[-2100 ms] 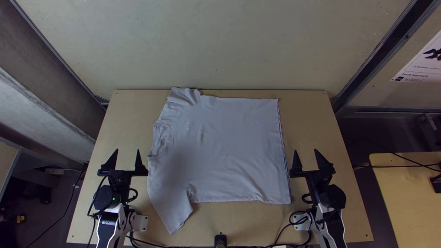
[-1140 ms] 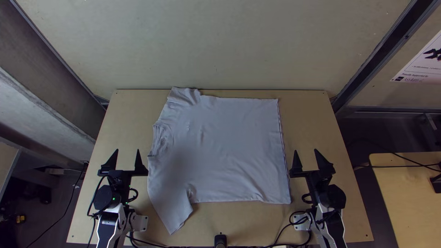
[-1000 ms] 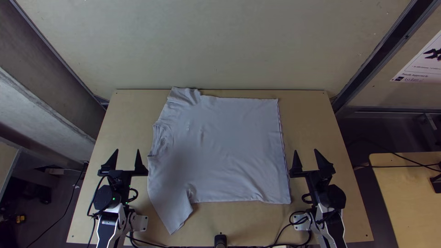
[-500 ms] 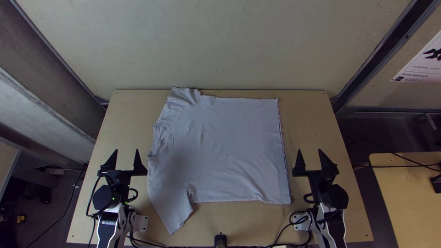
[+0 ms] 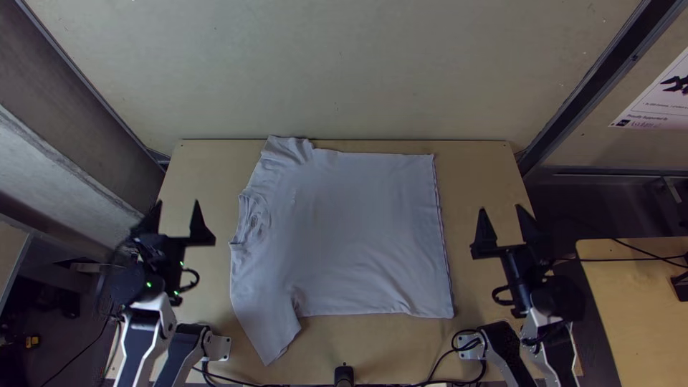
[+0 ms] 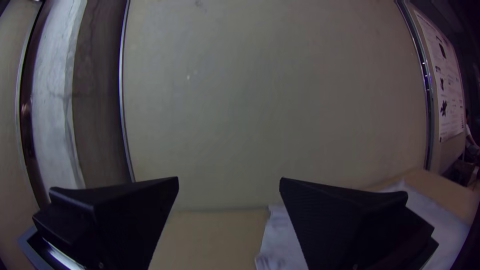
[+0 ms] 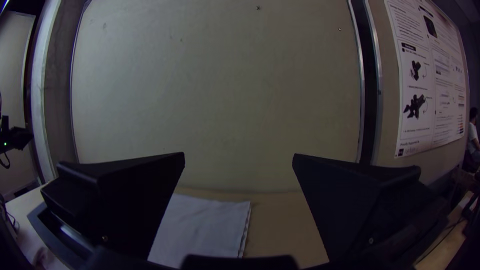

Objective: Fold the t-shirt

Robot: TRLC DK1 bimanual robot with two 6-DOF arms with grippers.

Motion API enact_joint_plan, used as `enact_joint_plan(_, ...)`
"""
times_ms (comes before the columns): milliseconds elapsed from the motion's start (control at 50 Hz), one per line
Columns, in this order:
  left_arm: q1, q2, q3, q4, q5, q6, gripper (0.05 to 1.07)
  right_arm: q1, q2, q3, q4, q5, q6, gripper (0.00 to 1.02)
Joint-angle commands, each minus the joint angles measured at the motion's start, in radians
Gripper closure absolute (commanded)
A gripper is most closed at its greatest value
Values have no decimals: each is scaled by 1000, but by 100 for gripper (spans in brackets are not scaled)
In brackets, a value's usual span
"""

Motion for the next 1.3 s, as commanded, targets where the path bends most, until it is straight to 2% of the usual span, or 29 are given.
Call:
enact_joint_plan(0, -9, 148, 152, 9, 4, -11, 10, 6, 130, 110, 48, 5, 1, 3)
enact_joint_plan(400, -23, 571, 619, -108, 7, -43, 10, -18, 568, 478, 47, 0, -23, 3)
enact_joint_plan(660, 0, 843, 884, -266, 38, -113, 10, -27, 826, 690, -47, -1, -5, 3)
enact_joint_plan(1040, 11, 1205, 1261, -497, 106, -232, 10, -60, 1154, 945, -213, -17, 72, 3)
enact_joint_plan(1280, 0, 1492, 1593, -749, 113, -291, 11, -87, 1297, 1044, -289, -46, 151, 3)
